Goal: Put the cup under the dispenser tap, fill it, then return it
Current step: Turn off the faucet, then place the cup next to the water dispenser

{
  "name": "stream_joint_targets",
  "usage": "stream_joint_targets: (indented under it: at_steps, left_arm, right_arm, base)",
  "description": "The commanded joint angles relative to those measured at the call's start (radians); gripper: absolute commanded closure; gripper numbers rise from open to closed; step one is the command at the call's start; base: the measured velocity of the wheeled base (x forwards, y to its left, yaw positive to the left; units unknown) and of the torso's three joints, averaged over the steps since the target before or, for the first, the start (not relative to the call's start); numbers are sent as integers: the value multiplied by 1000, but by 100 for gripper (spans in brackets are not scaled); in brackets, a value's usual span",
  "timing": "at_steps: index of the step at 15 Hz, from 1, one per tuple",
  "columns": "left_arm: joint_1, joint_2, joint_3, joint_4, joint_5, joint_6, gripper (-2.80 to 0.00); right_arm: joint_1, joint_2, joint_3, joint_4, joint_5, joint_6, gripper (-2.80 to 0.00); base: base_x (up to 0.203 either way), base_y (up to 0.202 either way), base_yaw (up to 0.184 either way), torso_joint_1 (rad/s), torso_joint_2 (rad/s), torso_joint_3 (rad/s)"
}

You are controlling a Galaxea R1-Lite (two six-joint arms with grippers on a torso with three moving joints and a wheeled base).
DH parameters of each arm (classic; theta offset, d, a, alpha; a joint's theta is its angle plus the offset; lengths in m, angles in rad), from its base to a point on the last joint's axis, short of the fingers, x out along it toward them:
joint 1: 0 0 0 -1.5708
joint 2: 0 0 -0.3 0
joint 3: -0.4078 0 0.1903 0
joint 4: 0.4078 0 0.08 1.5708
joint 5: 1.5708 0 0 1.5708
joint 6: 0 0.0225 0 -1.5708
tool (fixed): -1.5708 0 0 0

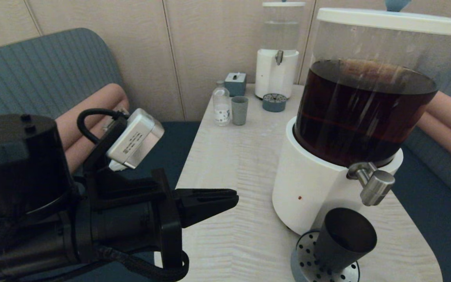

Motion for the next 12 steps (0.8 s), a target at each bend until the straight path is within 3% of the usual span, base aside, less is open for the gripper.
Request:
stream_joint_targets:
  at_steps: [1, 5, 7, 8, 9, 12]
  left_arm:
    - [18, 24, 97, -195, -10, 21, 0]
    - [19, 189, 224, -537, -33, 113, 0]
    - [19, 247, 258, -613, -86, 193, 0]
    - [18, 260, 259, -618, -101, 198, 0]
    - [18, 275, 258, -620, -114, 209, -280]
    - [18, 332, 251, -624, -153, 219, -280]
  right_arm:
    - [0, -2, 0, 0, 1, -1, 0]
    - [0, -2, 0, 0, 1, -1, 0]
    - [0, 0, 0, 0, 1, -1, 0]
    - [0, 0, 0, 0, 1, -1, 0]
    - [0, 0, 0, 0, 1, -1, 0]
    - [0, -1, 0, 0, 1, -1, 0]
  base:
    - [0, 0, 0, 0, 0, 0]
    - [0, 0, 0, 0, 0, 0]
    - [0, 0, 0, 0, 0, 0]
    - [0, 0, 0, 0, 0, 0]
    - [0, 0, 0, 0, 0, 0]
    - [0, 0, 0, 0, 0, 0]
